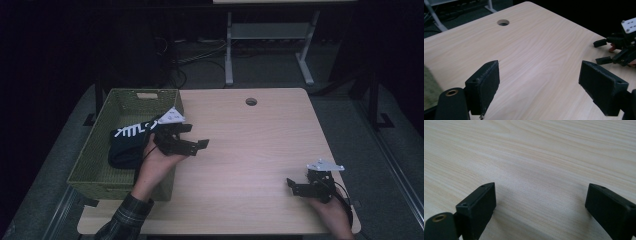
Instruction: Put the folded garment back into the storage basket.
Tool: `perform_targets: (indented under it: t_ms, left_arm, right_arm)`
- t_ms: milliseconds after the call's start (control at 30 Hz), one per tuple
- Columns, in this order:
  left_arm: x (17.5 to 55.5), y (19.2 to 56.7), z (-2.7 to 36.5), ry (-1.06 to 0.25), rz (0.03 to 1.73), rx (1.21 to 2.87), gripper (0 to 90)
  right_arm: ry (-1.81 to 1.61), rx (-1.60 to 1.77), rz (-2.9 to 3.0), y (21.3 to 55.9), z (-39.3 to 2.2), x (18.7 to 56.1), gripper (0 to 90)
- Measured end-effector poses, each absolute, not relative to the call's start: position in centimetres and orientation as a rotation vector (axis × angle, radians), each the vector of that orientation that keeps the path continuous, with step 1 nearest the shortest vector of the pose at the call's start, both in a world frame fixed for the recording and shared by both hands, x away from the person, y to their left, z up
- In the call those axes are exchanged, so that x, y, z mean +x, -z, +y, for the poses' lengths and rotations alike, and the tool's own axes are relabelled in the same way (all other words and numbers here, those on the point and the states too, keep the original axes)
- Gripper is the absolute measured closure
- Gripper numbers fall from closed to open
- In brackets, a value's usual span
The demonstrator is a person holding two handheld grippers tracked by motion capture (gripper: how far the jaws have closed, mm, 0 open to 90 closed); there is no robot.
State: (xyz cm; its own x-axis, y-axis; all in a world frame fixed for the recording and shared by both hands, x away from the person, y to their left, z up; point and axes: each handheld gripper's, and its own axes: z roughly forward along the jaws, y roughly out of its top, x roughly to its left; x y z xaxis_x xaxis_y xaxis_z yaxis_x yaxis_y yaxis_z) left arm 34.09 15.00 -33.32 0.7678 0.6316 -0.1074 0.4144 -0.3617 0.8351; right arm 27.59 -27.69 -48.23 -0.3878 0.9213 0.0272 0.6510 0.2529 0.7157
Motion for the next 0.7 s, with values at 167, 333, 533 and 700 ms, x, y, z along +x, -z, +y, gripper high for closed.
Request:
perform_targets:
  t_ms: [167,333,533,700]
  left_arm:
    - [33.5,34.2,13.2,-0.274,0.761,2.011,16.5]
    - [32.8,35.3,11.5,-0.281,0.729,2.021,16.4]
    - [32.2,36.8,10.2,-0.276,0.707,2.036,16.4]
    - [31.9,38.3,9.5,-0.281,0.696,2.052,16.3]
  right_arm:
    - [-0.923,1.434,2.131,48.2,-27.7,27.6,9.4]
    - [-0.922,1.434,2.131,48.2,-27.7,27.6,9.4]
    - [-0.923,1.435,2.133,48.2,-27.7,27.6,9.4]
    - [-0.923,1.434,2.132,48.2,-27.7,27.6,9.4]
